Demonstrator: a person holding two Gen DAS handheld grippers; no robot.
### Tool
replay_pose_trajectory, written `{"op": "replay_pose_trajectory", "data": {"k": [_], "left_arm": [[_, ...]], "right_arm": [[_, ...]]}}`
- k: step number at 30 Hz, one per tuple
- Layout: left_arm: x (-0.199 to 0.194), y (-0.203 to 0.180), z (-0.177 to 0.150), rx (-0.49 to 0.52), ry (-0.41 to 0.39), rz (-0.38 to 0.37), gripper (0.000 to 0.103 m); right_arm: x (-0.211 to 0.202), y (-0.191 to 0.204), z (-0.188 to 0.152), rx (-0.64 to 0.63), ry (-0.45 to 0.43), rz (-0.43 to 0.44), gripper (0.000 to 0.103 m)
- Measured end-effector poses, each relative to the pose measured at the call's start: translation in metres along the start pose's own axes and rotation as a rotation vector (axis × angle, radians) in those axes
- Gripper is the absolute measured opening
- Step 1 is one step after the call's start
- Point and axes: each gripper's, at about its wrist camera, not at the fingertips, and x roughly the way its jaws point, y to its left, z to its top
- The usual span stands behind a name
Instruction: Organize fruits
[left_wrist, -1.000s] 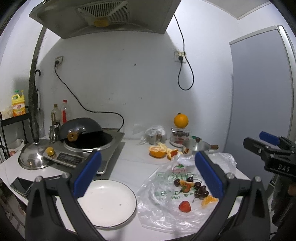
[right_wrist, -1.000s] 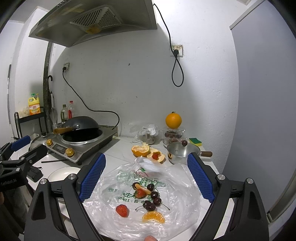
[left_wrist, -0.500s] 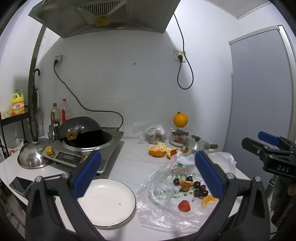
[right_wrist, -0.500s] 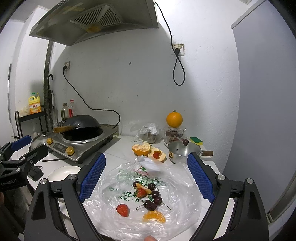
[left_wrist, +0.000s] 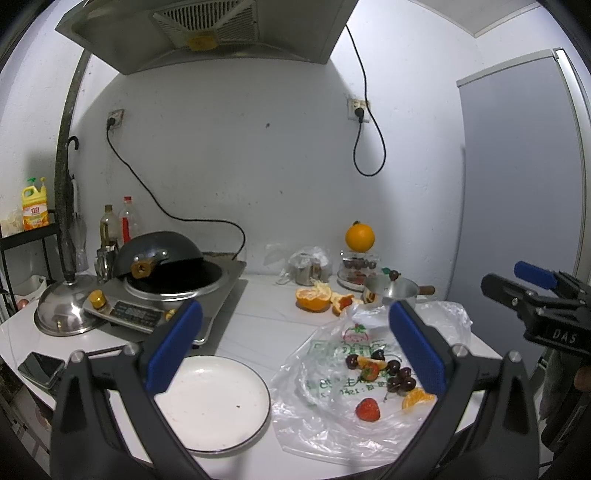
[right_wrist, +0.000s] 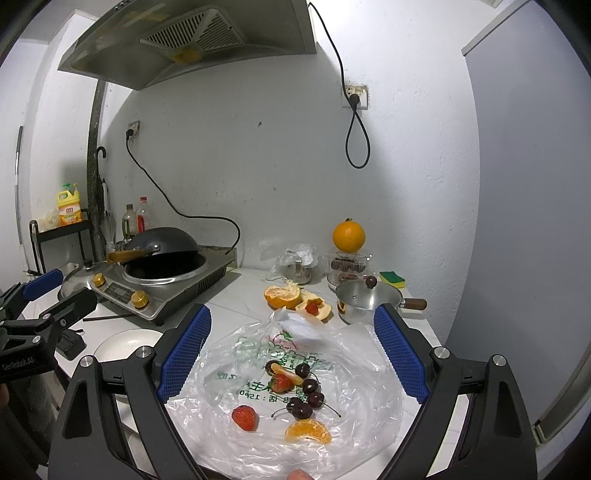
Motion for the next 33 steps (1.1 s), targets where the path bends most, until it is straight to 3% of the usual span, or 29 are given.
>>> {"op": "replay_pose_trajectory", "data": {"k": [20, 26, 33], "left_arm": [[0.020, -0.009, -0.010, 0.017, 0.053, -0.004, 0.102], [0.038, -0.025, -0.022, 0.048, 0.118, -0.017, 0.102], [0.064, -0.047, -0.043, 0.099, 0.207, -0.019, 0.102]], "right_arm": [[0.005, -0.009, -0.007, -0.008, 0.017, -0.024, 0.092], [0.019, -0.035, -0.023, -0.007, 0.080, -0.033, 0.092], [0.043, -0.050, -0.049, -0.010, 0.168, 0.039, 0.092]]}}
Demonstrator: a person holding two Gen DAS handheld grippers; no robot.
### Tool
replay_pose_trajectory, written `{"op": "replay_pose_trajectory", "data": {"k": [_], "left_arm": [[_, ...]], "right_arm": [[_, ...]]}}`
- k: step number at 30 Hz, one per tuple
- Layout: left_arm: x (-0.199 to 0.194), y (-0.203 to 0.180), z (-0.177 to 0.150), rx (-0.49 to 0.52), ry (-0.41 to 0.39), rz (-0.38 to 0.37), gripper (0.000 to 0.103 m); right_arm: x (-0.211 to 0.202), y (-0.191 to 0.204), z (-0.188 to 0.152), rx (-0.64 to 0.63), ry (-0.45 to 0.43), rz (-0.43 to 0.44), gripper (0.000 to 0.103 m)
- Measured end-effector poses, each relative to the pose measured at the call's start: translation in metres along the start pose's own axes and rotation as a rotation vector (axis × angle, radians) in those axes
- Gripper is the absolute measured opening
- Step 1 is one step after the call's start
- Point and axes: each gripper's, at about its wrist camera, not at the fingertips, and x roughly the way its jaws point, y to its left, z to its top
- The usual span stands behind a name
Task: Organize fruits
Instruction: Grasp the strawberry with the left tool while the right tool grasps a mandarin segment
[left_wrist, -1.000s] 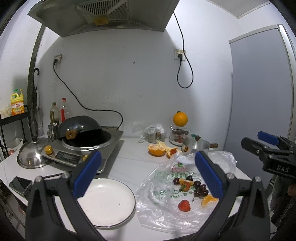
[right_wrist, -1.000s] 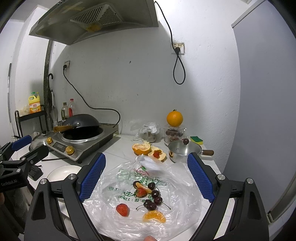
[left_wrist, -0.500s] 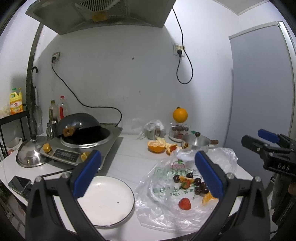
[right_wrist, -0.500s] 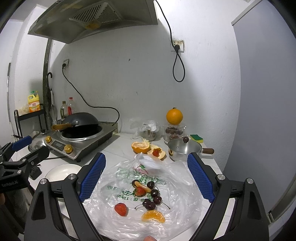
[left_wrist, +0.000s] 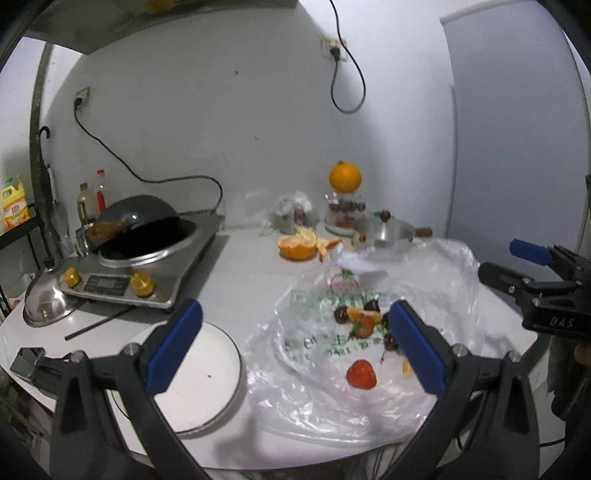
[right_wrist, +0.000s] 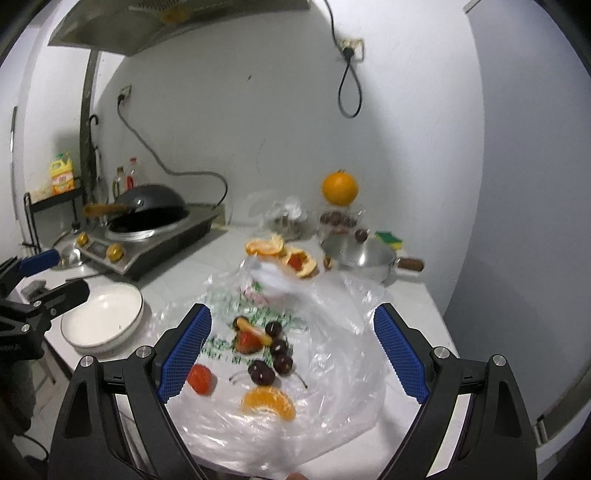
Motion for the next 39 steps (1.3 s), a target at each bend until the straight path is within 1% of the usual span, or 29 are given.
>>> {"op": "replay_pose_trajectory", "data": {"k": [2, 3, 4, 6, 10, 11, 15, 17, 20, 25, 37, 39], "left_arm": [[0.008, -0.005, -0.004, 0.013, 0.026, 0.002, 0.102], [0.012, -0.008, -0.008, 0.020, 0.043, 0.002, 0.102], [0.016, -0.010, -0.010, 0.024, 0.054, 0.003, 0.102], [0.023, -0.016, -0.016, 0.030, 0.080, 0.005, 0.102], [0.036, -0.024, -0.024, 0.040, 0.117, 0.009, 0.102], [0.037, -0.025, -0.026, 0.043, 0.122, 0.009, 0.102], [0.045, -0.033, -0.031, 0.062, 0.147, 0.012, 0.102], [0.048, -0.037, -0.034, 0.070, 0.160, 0.011, 0.101], [0.051, -0.041, -0.037, 0.082, 0.176, 0.009, 0.101], [0.058, -0.050, -0.040, 0.104, 0.194, -0.002, 0.101], [0.073, -0.071, -0.044, 0.183, 0.224, -0.027, 0.101], [0.076, -0.073, -0.045, 0.187, 0.235, -0.028, 0.098]], "right_arm": [[0.010, -0.003, -0.005, 0.003, 0.030, 0.027, 0.092], [0.014, -0.004, -0.007, 0.002, 0.045, 0.037, 0.090], [0.019, -0.005, -0.010, -0.001, 0.060, 0.046, 0.083], [0.028, -0.005, -0.016, -0.011, 0.091, 0.061, 0.077], [0.041, -0.007, -0.028, -0.011, 0.130, 0.092, 0.077], [0.044, -0.008, -0.031, -0.010, 0.140, 0.104, 0.076], [0.055, -0.007, -0.041, -0.018, 0.175, 0.145, 0.069], [0.062, -0.006, -0.046, -0.022, 0.193, 0.163, 0.067], [0.071, -0.004, -0.053, -0.036, 0.225, 0.184, 0.058], [0.084, -0.004, -0.063, -0.036, 0.273, 0.216, 0.051], [0.102, -0.005, -0.077, -0.025, 0.334, 0.277, 0.051], [0.105, -0.003, -0.078, -0.027, 0.345, 0.288, 0.051]]}}
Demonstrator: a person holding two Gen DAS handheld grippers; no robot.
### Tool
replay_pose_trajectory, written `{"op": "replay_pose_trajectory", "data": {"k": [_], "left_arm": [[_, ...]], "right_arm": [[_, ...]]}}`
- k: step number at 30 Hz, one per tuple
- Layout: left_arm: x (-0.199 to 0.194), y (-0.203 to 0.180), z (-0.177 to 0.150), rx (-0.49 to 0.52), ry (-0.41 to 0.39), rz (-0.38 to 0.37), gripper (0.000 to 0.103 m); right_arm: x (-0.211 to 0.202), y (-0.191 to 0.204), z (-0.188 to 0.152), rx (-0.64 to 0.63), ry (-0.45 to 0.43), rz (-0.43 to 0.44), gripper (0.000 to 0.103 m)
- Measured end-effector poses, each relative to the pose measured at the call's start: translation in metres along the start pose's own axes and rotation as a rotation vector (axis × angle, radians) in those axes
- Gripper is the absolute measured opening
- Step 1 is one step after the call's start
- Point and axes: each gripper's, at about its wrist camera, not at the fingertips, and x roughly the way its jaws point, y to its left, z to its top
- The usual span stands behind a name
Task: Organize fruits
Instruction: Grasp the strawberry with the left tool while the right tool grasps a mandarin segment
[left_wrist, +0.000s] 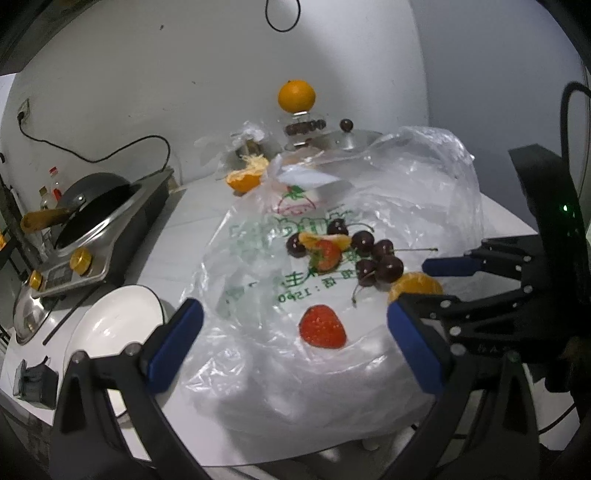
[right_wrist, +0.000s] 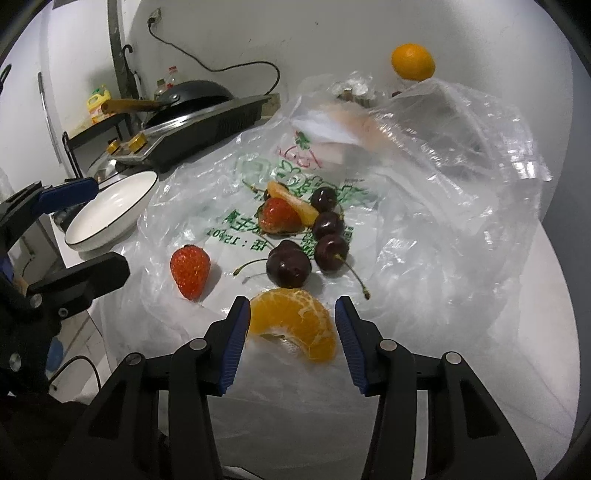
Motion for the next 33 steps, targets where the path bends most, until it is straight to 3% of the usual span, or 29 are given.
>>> {"op": "replay_pose_trajectory", "data": {"k": [7, 14, 21, 24, 29, 33], "left_arm": [[0.010, 0.002, -0.002, 0.008, 0.041, -0.010, 0.086], [0.016, -0.007, 0.001, 0.057, 0.047, -0.071, 0.075], [0.038, -0.013, -0.001, 0.086, 0.087, -0.097, 0.068], [0.047, -0.012, -0.003, 0.090, 0.105, -0.093, 0.068], [0.061, -0.012, -0.008, 0.081, 0.145, -0.122, 0.051], [0.068, -0.012, -0.011, 0.078, 0.169, -0.134, 0.048]], "right_arm": [[0.011, -0.003, 0.000, -0.003, 0.024, 0.034, 0.054], [0.009, -0.001, -0.003, -0.031, 0.013, 0.055, 0.052], [0.002, -0.013, -0.008, 0.011, 0.000, 0.098, 0.031], [0.000, -0.016, -0.010, 0.018, -0.004, 0.112, 0.028], [-0.006, -0.018, -0.011, 0.032, -0.029, 0.128, 0.025], [-0.014, -0.020, -0.009, 0.033, -0.060, 0.130, 0.023]]}}
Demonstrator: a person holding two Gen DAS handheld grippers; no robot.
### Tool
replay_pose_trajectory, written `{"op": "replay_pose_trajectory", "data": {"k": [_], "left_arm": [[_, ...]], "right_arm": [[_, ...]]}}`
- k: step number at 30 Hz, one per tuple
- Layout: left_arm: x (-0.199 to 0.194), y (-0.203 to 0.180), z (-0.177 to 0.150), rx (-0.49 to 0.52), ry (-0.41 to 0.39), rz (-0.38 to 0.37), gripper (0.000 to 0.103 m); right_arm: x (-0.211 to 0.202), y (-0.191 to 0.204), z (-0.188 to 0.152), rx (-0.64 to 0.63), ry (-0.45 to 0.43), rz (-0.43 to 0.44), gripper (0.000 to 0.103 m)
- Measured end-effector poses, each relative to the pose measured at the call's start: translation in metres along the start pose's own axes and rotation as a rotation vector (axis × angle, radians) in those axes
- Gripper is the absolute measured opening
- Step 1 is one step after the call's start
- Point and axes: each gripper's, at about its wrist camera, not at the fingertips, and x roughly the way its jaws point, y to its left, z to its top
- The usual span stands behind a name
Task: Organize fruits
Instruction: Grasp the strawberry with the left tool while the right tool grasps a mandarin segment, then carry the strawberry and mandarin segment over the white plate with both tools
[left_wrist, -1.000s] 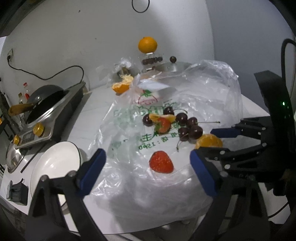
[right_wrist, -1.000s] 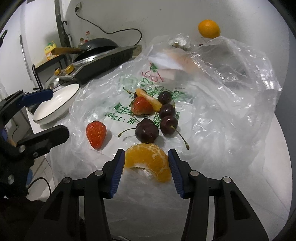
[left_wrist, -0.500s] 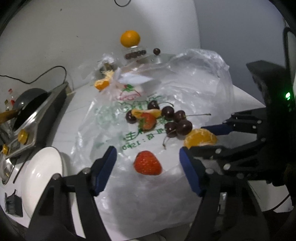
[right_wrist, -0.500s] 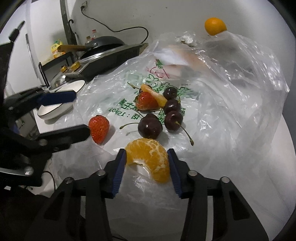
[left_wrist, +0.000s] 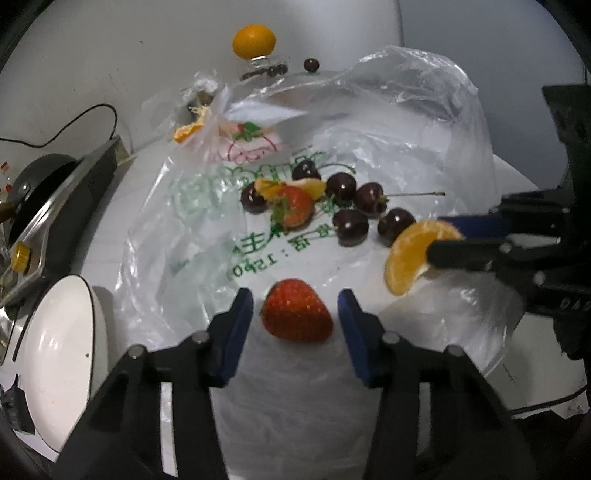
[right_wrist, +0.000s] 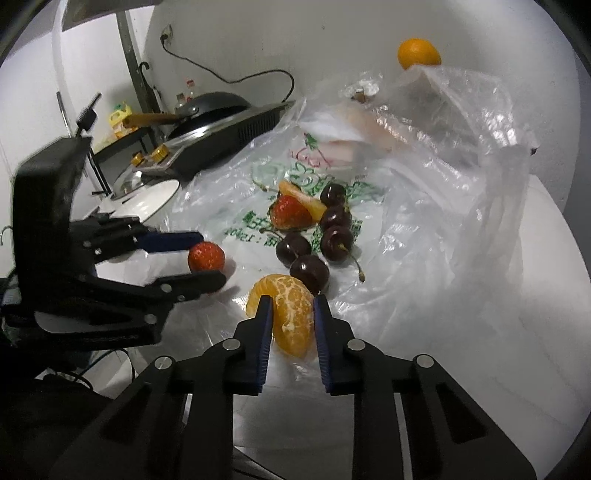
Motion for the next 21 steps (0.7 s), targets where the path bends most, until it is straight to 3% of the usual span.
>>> {"op": "replay_pose_trajectory", "data": {"k": [2, 9, 21], "left_arm": [[0.004, -0.001, -0.001, 0.001, 0.017, -0.002, 0.041], [0.000, 0.003, -0.002, -0.037, 0.009, -0.031, 0.039], [-0.041, 0.014, 0.005, -0.080, -0.103, -0.070, 0.039]], "right_arm": [[-0.003, 0.001, 0.001, -0.001, -0.008, -0.002, 0.023], [-0.016, 0.003, 0.008, 0.001, -0.050, -0.012, 0.023], [-0.029, 0.017, 0.016, -0.022, -0.086, -0.040, 0.023]]}}
